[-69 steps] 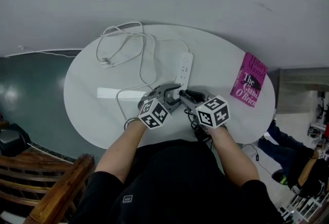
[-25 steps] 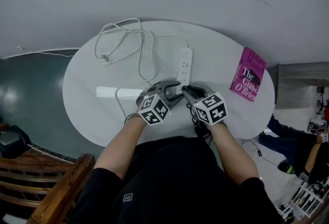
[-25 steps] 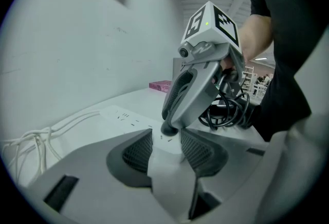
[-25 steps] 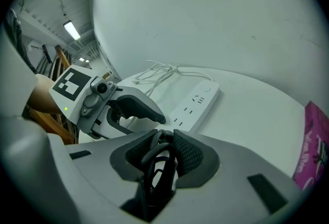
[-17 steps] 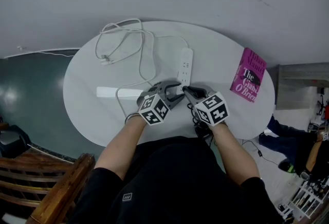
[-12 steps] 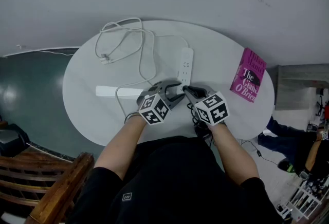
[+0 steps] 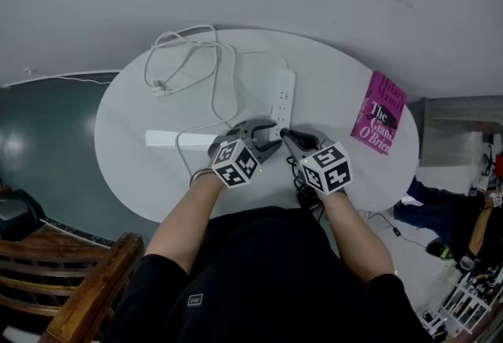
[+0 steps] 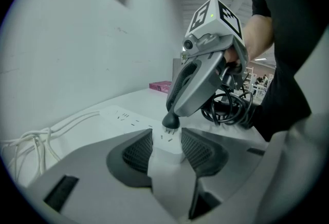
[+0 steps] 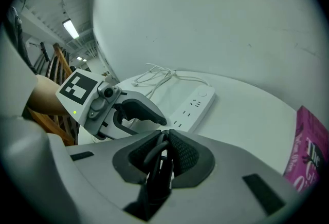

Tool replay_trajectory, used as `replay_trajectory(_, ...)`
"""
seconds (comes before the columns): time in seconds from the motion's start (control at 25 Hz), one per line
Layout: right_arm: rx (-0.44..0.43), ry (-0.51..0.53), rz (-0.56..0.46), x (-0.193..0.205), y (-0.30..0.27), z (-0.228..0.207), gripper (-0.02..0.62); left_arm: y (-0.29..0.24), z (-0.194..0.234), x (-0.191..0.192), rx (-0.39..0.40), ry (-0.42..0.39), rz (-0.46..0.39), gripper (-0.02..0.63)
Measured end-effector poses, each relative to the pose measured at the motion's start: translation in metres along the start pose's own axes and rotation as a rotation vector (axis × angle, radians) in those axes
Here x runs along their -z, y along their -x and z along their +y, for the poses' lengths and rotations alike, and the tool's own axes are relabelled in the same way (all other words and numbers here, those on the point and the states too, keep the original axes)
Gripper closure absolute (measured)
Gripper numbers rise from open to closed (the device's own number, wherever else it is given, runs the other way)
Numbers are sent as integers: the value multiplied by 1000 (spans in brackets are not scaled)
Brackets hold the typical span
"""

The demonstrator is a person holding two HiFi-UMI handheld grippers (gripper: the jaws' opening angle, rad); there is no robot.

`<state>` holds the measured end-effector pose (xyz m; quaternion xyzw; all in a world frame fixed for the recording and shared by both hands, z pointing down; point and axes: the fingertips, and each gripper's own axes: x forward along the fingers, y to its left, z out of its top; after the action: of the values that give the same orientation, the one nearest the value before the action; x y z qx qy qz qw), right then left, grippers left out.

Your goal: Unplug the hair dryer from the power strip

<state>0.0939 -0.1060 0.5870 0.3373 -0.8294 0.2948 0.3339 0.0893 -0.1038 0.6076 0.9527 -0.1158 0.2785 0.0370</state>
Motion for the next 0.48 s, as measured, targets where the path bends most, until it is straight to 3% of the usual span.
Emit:
replay_trajectory(0.24, -50, -29, -91, -16, 20, 14, 528, 1, 0, 1, -4, -4, -10, 436)
replay_trajectory(0.48, 31, -142, -154, -8, 36, -20, 526, 1, 2, -2, 3, 78, 2, 414)
